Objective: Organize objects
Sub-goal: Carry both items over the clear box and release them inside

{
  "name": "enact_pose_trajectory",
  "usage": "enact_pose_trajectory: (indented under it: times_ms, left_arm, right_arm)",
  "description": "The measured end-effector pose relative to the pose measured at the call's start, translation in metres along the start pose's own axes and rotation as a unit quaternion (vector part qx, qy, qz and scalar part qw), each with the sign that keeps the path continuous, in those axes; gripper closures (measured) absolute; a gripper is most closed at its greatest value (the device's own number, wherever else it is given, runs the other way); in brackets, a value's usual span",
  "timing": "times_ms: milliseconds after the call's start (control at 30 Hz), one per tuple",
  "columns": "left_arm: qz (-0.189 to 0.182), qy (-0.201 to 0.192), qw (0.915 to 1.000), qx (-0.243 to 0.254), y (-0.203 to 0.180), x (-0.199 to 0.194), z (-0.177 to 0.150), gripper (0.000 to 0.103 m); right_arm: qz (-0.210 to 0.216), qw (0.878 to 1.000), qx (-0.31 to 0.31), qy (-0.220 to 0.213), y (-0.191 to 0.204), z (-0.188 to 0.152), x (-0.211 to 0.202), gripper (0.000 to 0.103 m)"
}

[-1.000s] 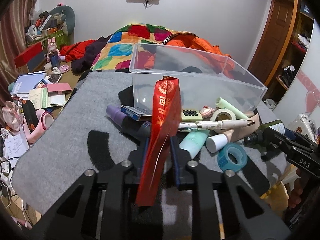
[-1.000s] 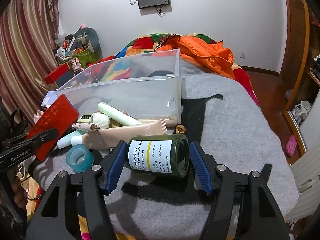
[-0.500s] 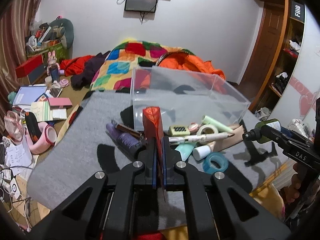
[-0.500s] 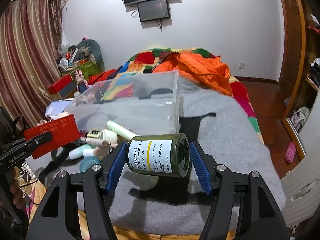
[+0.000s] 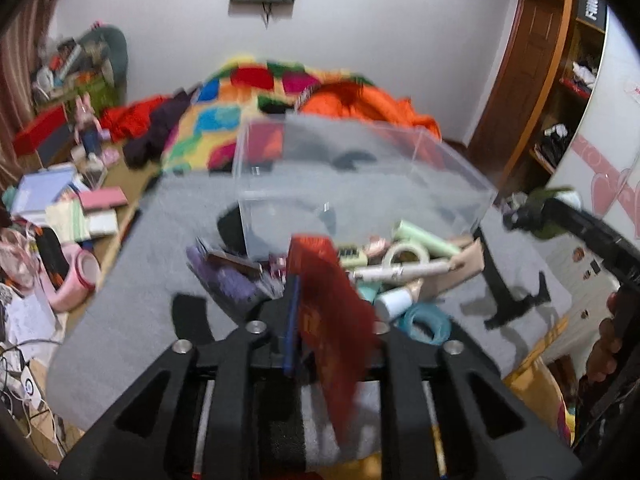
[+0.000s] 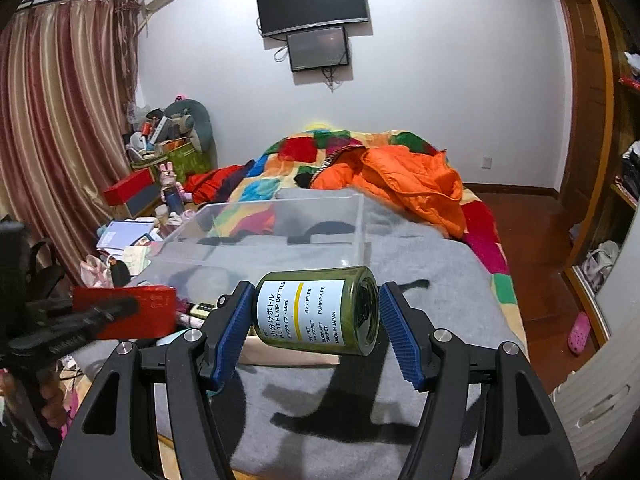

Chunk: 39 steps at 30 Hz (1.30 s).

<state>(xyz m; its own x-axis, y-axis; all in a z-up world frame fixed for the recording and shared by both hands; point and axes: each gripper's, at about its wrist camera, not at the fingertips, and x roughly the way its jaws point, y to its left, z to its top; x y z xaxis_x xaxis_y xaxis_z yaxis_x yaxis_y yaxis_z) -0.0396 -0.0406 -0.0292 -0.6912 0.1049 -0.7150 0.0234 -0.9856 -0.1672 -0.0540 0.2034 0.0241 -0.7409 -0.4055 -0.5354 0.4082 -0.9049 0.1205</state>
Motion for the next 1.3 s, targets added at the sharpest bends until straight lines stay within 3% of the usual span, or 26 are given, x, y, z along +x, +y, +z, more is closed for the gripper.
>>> enact_pose_trajectory:
  times_ms: [100, 233, 333, 600, 900, 1167, 1300]
  left_arm:
    - [-0.004, 0.02, 0.9998, -0.001, 0.001, 0.013, -0.003, 0.069]
    - [0.009, 0.022, 0.9997, 0.0, 0.001, 0.025, -0.001, 0.068]
    - [0.018, 0.017, 0.9997, 0.001, 0.001, 0.027, 0.001, 0.08]
    - [0.003, -0.018, 0.9998, -0.003, 0.002, -0.002, 0.016, 0.081]
    - [-0.005, -0.057, 0.9983, 0.007, -0.003, -0.016, 0.061, 0.081]
    - [0.022, -0.061, 0.9976, 0.024, -0.01, 0.007, 0.101, 0.081]
    - [0.03, -0.046, 0.9983, 0.023, -0.008, 0.029, 0.113, 0.081]
  right_arm:
    - [0.005, 1.0, -0.004, 0.004, 0.002, 0.003, 0.006, 0.043]
    - [0.011, 1.0, -0.005, 0.006, 0.003, 0.011, 0.016, 0.043]
    - [0.016, 1.0, -0.009, 0.004, 0.005, 0.018, 0.023, 0.043]
    - [0.026, 0.999, -0.023, -0.002, 0.012, 0.039, 0.041, 0.043]
    - [0.028, 0.999, -0.023, 0.005, 0.013, 0.061, 0.069, 0.043]
    - [0.039, 0.998, -0.017, 0.054, 0.007, 0.065, 0.11, 0.043]
    - [0.049, 0.996, -0.003, 0.08, 0.004, 0.062, 0.128, 0.043]
